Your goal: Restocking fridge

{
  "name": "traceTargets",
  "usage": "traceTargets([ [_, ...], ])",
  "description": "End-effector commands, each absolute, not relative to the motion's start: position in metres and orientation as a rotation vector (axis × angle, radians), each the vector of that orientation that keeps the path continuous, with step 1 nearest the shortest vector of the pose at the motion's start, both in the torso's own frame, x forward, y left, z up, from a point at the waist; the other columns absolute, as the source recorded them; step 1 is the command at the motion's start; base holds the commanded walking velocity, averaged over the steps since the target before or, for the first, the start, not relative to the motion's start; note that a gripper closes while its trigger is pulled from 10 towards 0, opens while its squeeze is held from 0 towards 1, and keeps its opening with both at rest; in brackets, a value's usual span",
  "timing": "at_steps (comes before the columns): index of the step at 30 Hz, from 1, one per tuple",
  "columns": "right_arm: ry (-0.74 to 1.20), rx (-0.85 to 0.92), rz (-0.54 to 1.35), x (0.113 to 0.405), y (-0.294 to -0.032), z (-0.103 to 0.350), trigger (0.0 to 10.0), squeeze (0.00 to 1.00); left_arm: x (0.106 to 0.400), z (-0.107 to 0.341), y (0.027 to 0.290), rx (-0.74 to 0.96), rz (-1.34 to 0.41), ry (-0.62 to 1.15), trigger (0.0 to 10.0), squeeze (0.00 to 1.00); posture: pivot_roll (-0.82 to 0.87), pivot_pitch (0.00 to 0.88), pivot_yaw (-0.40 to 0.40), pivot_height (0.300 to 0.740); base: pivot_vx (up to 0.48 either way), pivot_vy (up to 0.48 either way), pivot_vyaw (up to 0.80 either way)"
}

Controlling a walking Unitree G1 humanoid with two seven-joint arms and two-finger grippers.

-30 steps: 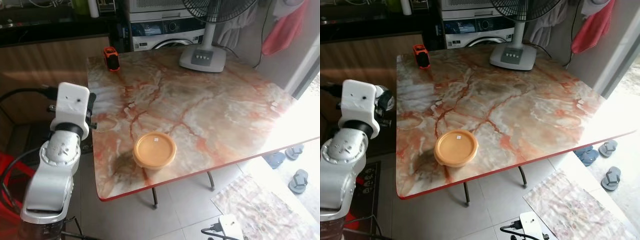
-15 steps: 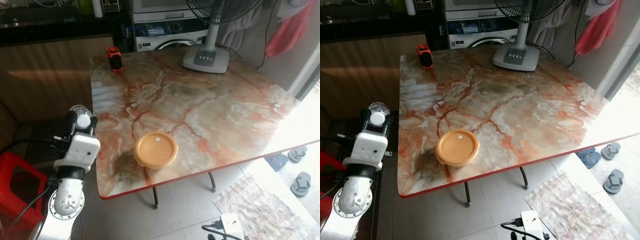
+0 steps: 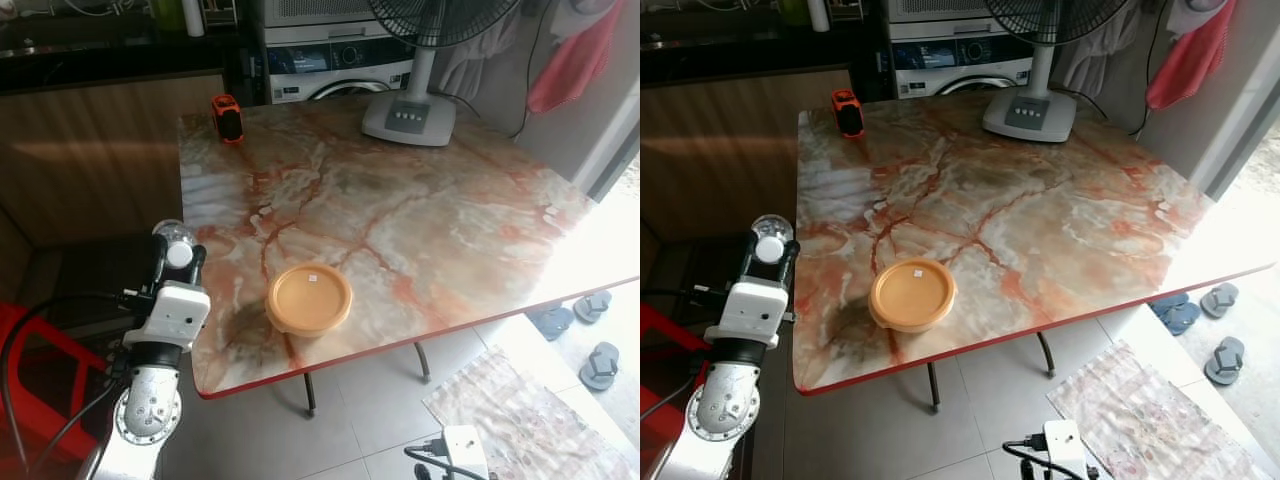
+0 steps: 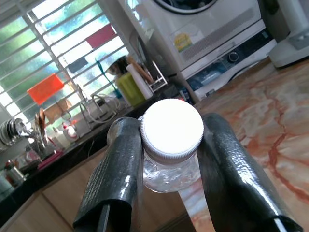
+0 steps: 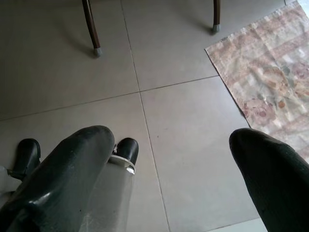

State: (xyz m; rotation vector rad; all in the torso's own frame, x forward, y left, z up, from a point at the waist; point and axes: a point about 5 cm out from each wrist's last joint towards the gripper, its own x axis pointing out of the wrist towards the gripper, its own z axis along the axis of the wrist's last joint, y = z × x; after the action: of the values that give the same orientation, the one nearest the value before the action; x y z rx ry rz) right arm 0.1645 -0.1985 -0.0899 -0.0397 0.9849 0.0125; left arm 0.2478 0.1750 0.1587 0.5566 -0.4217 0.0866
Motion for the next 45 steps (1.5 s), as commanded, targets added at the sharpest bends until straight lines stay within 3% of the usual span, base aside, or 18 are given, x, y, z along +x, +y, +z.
traceTargets([
  [1, 0.978, -0.016, -0.004, 0.164, -0.198, -0.090, 10.0, 0.00, 0.250, 0.164, 0.170, 0.590, 0.043, -0.454, 10.0, 0.00, 0.11, 0.000, -0.015, 0.740, 0.000, 0.000, 0.00],
  [5, 0.988, -0.015, 0.000, 0.163, -0.197, -0.091, 10.0, 0.00, 0.251, 0.165, 0.169, 0.588, 0.033, -0.462, 10.0, 0.00, 0.11, 0.000, -0.012, 0.740, 0.000, 0.000, -0.16],
  [38, 1.009, -0.024, 0.029, 0.163, -0.195, -0.091, 10.0, 0.00, 0.259, 0.175, 0.166, 0.599, 0.017, -0.467, 10.0, 0.00, 0.12, 0.000, -0.010, 0.740, 0.000, 0.000, -0.78],
  [45, 1.011, -0.032, 0.036, 0.163, -0.196, -0.091, 10.0, 0.00, 0.259, 0.176, 0.165, 0.585, 0.014, -0.473, 10.0, 0.00, 0.12, 0.000, -0.013, 0.740, 0.000, -0.230, -0.78],
])
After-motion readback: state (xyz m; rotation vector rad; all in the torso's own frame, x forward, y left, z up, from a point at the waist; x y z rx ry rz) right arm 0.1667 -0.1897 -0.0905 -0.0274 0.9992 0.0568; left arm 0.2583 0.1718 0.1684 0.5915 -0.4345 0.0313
